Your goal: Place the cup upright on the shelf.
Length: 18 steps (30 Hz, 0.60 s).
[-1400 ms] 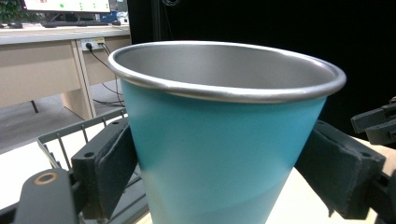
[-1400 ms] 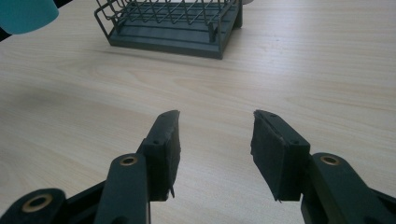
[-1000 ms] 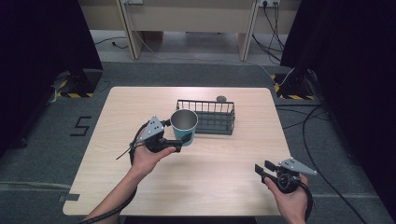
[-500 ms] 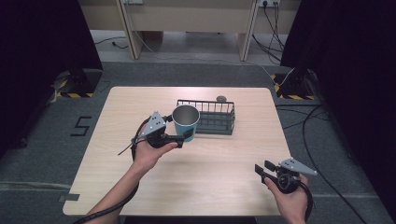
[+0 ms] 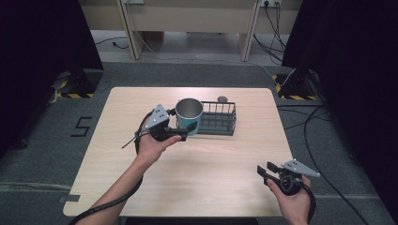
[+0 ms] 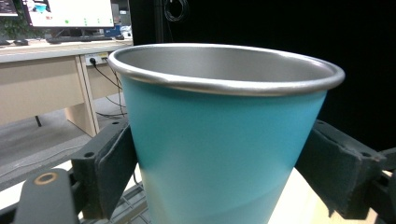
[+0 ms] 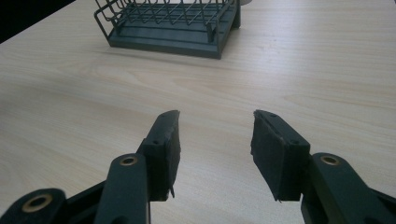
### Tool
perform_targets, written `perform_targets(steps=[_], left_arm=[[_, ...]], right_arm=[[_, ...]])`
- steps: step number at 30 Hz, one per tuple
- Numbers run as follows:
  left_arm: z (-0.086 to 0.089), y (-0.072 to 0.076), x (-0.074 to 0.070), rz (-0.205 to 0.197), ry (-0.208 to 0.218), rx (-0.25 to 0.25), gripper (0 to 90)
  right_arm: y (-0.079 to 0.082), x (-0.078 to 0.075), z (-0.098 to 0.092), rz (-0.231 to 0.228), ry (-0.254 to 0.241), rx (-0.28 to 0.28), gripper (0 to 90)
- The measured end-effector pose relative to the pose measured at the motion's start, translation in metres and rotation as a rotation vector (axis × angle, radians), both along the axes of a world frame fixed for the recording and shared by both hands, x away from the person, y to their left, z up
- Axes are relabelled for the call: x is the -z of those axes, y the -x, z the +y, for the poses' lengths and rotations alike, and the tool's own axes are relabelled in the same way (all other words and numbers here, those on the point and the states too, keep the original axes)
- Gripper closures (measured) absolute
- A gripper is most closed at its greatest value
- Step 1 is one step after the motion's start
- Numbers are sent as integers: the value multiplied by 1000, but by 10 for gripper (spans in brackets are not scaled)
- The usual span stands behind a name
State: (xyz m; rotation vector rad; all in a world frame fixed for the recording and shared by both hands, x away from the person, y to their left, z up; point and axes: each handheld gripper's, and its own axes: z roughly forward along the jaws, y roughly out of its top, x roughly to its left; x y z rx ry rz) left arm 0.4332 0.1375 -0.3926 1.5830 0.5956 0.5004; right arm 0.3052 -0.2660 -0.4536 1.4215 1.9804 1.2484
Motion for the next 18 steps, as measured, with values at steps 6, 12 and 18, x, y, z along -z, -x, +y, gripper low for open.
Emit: perform_targets(steps=[6,12,18], left_arm=[[0,-6,-3,1,0,-7,153],[-1,-11,-5,1,1,-14,153],[-5,-20,-10,0,-8,-16,153]], right_arm=[[0,0,0,-1,0,0,522],[0,0,0,-1,0,0,522],[0,0,0,-2,0,0,522]])
